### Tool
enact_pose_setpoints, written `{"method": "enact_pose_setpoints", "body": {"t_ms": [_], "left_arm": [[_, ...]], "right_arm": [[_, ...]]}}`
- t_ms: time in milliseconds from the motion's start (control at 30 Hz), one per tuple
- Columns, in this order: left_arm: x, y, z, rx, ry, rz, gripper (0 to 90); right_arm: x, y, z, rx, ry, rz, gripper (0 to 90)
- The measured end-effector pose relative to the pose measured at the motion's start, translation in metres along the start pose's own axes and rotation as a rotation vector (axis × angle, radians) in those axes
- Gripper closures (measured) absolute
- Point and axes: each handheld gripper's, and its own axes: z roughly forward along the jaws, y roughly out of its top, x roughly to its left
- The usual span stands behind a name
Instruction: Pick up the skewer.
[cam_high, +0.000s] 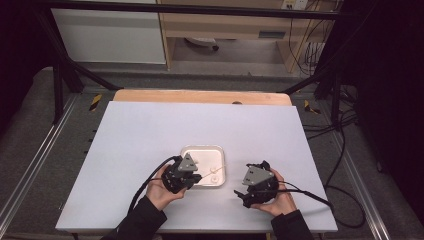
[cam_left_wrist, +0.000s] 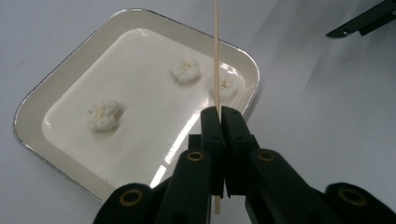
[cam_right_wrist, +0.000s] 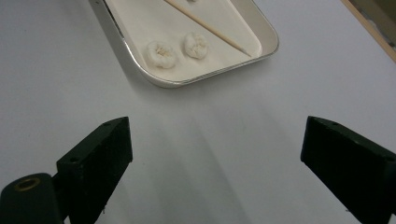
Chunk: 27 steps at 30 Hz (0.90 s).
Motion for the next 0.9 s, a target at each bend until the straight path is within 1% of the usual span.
{"method": "enact_pose_setpoints", "body": {"t_ms": [33,67,133,167,200,267,300,333,367,433,467,500,600,733,800,900], "left_arm": [[-0.001,0.002,0.001,0.007,-0.002,0.006,88.7],[-0.002,0.003,0.002,0.010,-0.003,0.013,88.7],[-0.005,0.007,0.003,0.021,-0.008,0.028,88.7],[-0.006,0.008,0.004,0.024,-0.010,0.034,88.7],[-0.008,0.010,0.005,0.027,-0.013,0.039,88.7],[-0.010,0.014,0.008,0.036,-0.019,0.050,88.7],[-0.011,0.015,0.009,0.039,-0.021,0.056,88.7],[-0.013,0.017,0.010,0.042,-0.025,0.061,88.7],[-0.014,0.019,0.012,0.048,-0.026,0.067,88.7],[-0.017,0.023,0.014,0.056,-0.031,0.077,88.7],[-0.019,0.026,0.017,0.061,-0.034,0.087,88.7],[-0.019,0.026,0.017,0.061,-0.034,0.087,88.7],[-0.024,0.031,0.020,0.069,-0.043,0.105,88.7],[-0.029,0.037,0.025,0.083,-0.053,0.127,88.7],[-0.032,0.040,0.027,0.084,-0.062,0.139,88.7],[-0.034,0.041,0.029,0.085,-0.067,0.138,88.7]], "right_arm": [[0.001,0.001,0.000,-0.003,0.001,-0.011,11.2],[0.001,0.001,0.000,-0.003,0.001,-0.011,11.2],[0.002,0.005,0.000,0.002,-0.004,-0.038,12.7],[0.002,0.005,0.000,0.002,-0.004,-0.038,12.7],[0.003,0.006,0.000,0.000,-0.008,-0.066,14.0],[0.004,0.008,-0.001,0.004,-0.012,-0.090,16.3],[0.004,0.008,-0.001,0.004,-0.012,-0.090,16.3],[0.004,0.009,-0.001,0.001,-0.014,-0.106,17.4],[0.004,0.010,-0.001,-0.006,-0.014,-0.132,20.8],[0.005,0.011,-0.001,-0.009,-0.010,-0.154,23.5],[0.005,0.011,-0.001,-0.010,-0.006,-0.173,25.3],[0.005,0.011,0.000,-0.011,-0.005,-0.184,26.7],[0.006,0.011,0.002,-0.012,0.000,-0.222,31.6],[0.006,0.010,0.003,-0.012,0.010,-0.283,39.3],[0.007,0.009,0.004,-0.008,0.019,-0.315,42.6],[0.007,0.007,0.005,0.017,0.026,-0.347,46.8]]}}
